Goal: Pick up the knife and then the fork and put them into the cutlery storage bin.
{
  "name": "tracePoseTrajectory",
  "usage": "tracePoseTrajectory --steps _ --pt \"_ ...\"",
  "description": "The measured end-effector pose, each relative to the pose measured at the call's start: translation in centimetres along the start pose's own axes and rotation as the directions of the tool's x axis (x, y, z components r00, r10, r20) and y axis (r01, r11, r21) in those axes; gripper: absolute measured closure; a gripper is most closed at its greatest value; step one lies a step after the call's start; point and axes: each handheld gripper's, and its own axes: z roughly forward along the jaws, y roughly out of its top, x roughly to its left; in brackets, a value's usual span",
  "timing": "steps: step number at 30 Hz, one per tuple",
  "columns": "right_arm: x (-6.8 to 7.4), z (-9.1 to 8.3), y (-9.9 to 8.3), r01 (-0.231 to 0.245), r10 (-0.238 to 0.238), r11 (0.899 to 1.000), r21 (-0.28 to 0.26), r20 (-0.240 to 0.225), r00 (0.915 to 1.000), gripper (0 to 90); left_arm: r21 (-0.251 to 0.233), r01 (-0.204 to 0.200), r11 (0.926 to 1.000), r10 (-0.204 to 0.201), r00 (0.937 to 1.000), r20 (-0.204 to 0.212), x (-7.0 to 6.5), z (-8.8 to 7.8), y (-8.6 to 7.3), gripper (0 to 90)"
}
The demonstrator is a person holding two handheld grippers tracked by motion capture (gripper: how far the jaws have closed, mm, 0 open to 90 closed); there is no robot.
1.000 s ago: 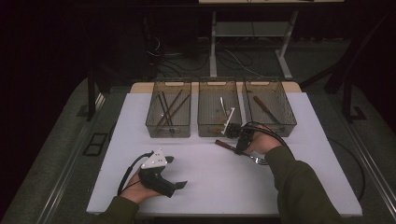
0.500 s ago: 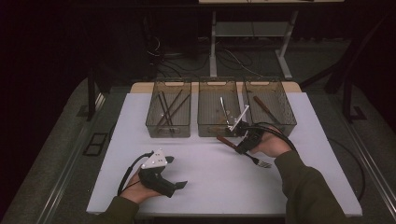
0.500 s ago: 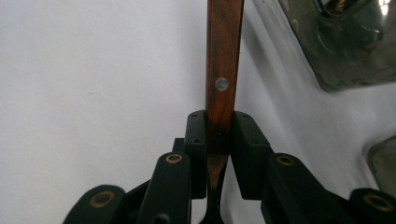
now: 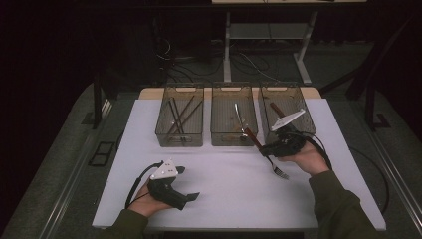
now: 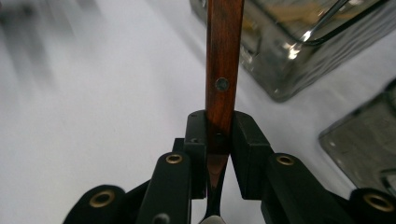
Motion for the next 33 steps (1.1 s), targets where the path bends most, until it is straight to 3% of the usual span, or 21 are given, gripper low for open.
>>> tracePoseTrajectory --steps 6,10,16,22,24,28,30,33 --pt "-0.7 -1.9 -0.7 -0.039 0.044 0.99 -0.134 0.029 0.9986 77.1 -0.003 0.001 1.0 -0.001 1.0 0.0 0.0 -0.1 0.0 0.0" --pt "-1.1 -3.3 -1.0 -0.069 0.085 0.97 -0.233 0.058 0.9947 77.1 -0.003 0.001 1.0 -0.001 1.0 0.001 0.0 -0.1 0.0 0.0" --pt "-1.6 -5.4 -1.3 -0.092 0.147 0.933 -0.348 0.136 0.9797 77.0 -0.004 0.003 1.0 -0.003 1.0 0.001 0.0 -0.1 0.0 0.0" --pt "-2.2 -7.2 -0.8 -0.112 0.214 0.896 -0.429 0.198 0.9567 77.0 -0.002 0.002 1.0 -0.002 1.0 0.002 0.0 0.1 0.0 0.0" --pt "-2.6 -7.7 -0.3 -0.116 0.239 0.88 -0.461 0.217 0.9466 77.0 -0.004 0.005 1.0 -0.005 1.0 0.001 0.0 0.1 0.0 0.0" --pt "-3.9 -8.4 1.3 -0.119 0.277 0.866 -0.486 0.267 0.9232 77.0 -0.006 0.007 1.0 -0.007 1.0 0.004 -0.1 0.1 0.0 0.0" --pt "-4.5 -8.6 2.1 -0.105 0.284 0.868 -0.486 0.312 0.9065 77.0 -0.005 0.006 1.0 -0.006 1.0 0.005 -0.1 0.0 0.0 0.0" --pt "-5.6 -8.3 2.9 -0.115 0.308 0.866 -0.487 0.338 0.8891 77.0 -0.006 0.002 1.0 -0.002 1.0 0.006 -0.1 0.0 0.0 0.0"
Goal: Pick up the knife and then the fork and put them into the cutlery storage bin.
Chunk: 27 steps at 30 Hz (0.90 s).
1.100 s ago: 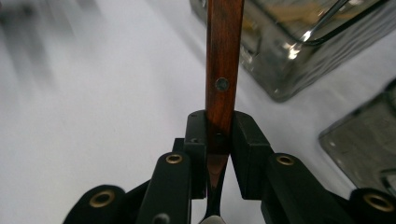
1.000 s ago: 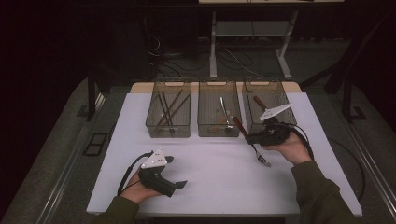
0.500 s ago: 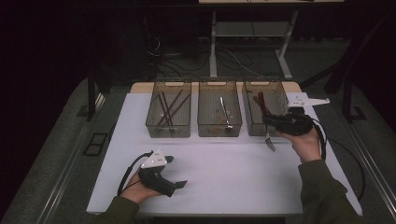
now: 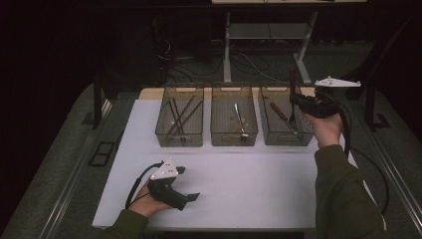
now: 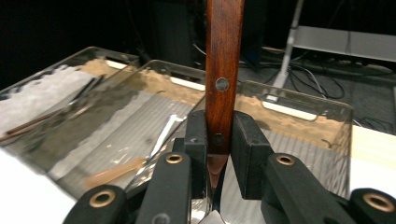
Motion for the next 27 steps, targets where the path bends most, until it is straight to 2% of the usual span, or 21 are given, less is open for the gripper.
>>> tracePoseTrajectory --steps 4,6,10,19,27 --pt "-0.8 1.7 0.0 0.003 -0.004 1.0 0.026 0.051 0.9987 77.0 -0.004 0.001 1.0 -0.001 1.0 0.0 0.1 0.0 0.0 0.0" --pt "-1.4 2.6 -0.4 -0.009 0.007 0.999 0.044 0.061 0.9981 77.0 -0.005 -0.001 1.0 0.001 1.0 0.002 0.1 0.0 0.0 0.0" --pt "-2.1 3.6 -0.9 -0.034 0.03 0.999 0.043 0.085 0.996 76.9 -0.004 -0.008 1.0 0.008 1.0 0.005 0.1 -0.1 0.1 0.0" --pt "-2.9 4.7 -1.7 -0.051 0.041 0.995 0.086 0.114 0.9926 77.0 -0.006 -0.009 0.9999 0.009 0.9999 0.01 0.0 0.0 0.1 0.0" --pt "-2.9 5.4 -2.8 -0.032 0.015 0.991 0.133 0.126 0.9919 77.0 -0.008 -0.009 0.9999 0.009 0.9999 0.009 0.0 0.0 0.1 0.0"
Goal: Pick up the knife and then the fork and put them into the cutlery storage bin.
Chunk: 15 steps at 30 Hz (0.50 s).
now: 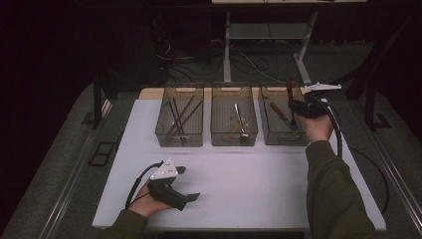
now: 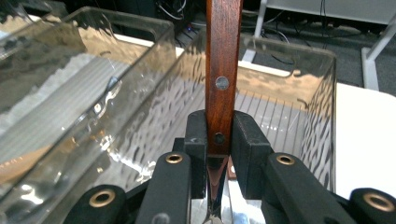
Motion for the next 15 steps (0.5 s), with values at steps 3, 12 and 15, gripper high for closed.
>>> tracePoseTrajectory --steps 3,12,15 --pt "-0.1 0.3 -0.6 -0.001 0.001 1.0 0.023 0.002 1.0 76.9 0.0 0.001 1.0 -0.001 1.0 0.0 0.0 0.0 0.0 0.0" --pt "-0.3 1.4 -1.8 0.004 -0.004 0.996 0.087 0.002 1.0 76.7 0.003 -0.001 1.0 0.001 1.0 0.001 0.0 0.0 0.0 0.0" --pt "0.0 1.8 -1.8 0.017 -0.016 0.994 0.107 -0.01 0.9998 76.1 0.002 -0.001 1.0 0.001 1.0 0.001 0.0 0.0 0.0 0.0"
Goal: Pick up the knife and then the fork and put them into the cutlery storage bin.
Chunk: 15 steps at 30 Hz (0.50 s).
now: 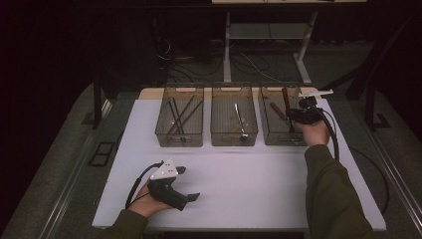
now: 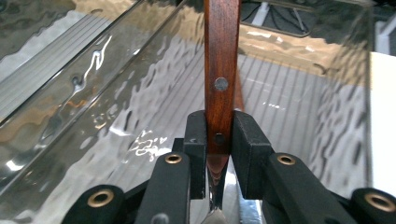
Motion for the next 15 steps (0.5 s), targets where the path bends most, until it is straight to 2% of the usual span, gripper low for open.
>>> tracePoseTrajectory --steps 2,3,8,15 --pt "0.23 0.15 0.15 0.005 -0.005 1.0 0.016 -0.008 1.0 72.6 -0.001 0.0 1.0 0.0 1.0 0.0 0.0 -0.01 0.01 0.0" --pt "0.33 0.18 0.2 0.013 -0.013 1.0 0.017 0.001 0.9999 67.0 -0.002 0.001 1.0 -0.001 1.0 0.0 0.0 -0.01 0.01 0.0" --pt "0.12 -0.04 0.13 -0.01 0.01 1.0 0.008 -0.01 0.9999 57.8 0.0 0.0 1.0 0.0 1.0 0.0 -0.01 -0.02 0.01 0.0" --pt "-0.09 -0.8 0.2 -0.041 0.04 0.999 -0.004 -0.054 0.9977 43.4 0.0 0.0 1.0 0.0 1.0 -0.003 0.04 -0.03 0.03 0.0"
